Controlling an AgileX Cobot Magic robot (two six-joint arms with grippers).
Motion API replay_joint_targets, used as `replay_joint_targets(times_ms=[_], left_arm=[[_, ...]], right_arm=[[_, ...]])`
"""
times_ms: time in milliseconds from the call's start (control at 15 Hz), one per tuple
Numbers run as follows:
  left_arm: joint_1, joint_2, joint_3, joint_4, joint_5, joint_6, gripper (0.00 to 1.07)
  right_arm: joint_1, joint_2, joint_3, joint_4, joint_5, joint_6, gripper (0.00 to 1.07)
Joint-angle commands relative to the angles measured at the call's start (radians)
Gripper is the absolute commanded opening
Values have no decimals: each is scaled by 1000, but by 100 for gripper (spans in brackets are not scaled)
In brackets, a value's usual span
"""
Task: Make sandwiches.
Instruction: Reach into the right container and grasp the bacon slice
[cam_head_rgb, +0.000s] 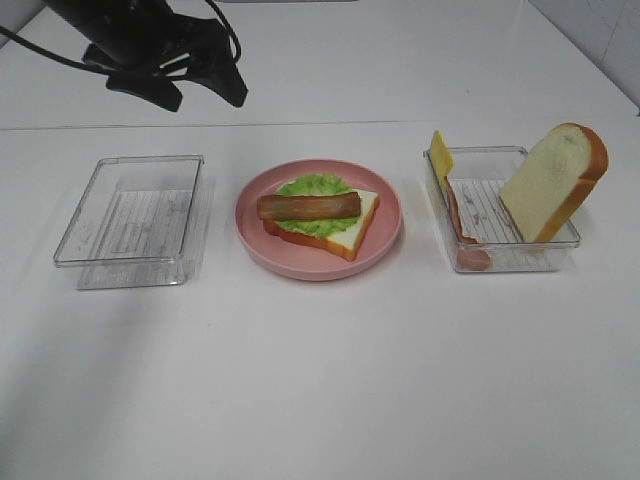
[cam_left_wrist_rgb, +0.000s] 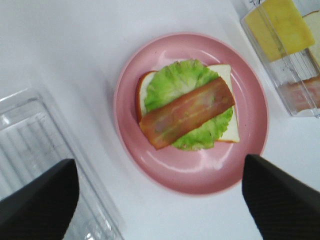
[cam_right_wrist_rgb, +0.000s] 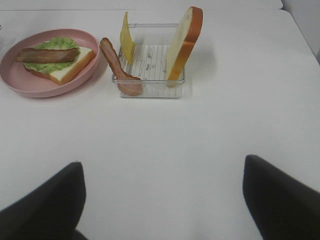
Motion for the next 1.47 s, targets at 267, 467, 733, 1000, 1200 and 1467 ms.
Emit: replay_joint_targets(times_ms=[267,467,733,1000,1200,1467], left_arm=[[-3,-195,-5,192,352,-223,84],[-4,-363,71,301,385,-276,84],[-4,-625,320,341,379,-276,84],[-4,-887,559,377,340,-276,84],[-4,-1157,729,377,308,-268,84],[-4,-1433,861,377,275,-265,84]], right_arm=[[-3,-11,2,1,-7,10,81],[-3,-11,2,1,-7,10,81],[-3,-11,2,1,-7,10,81],[-3,-11,2,1,-7,10,81],[-3,-11,2,1,-7,10,81],[-3,-11,2,1,-7,10,81]])
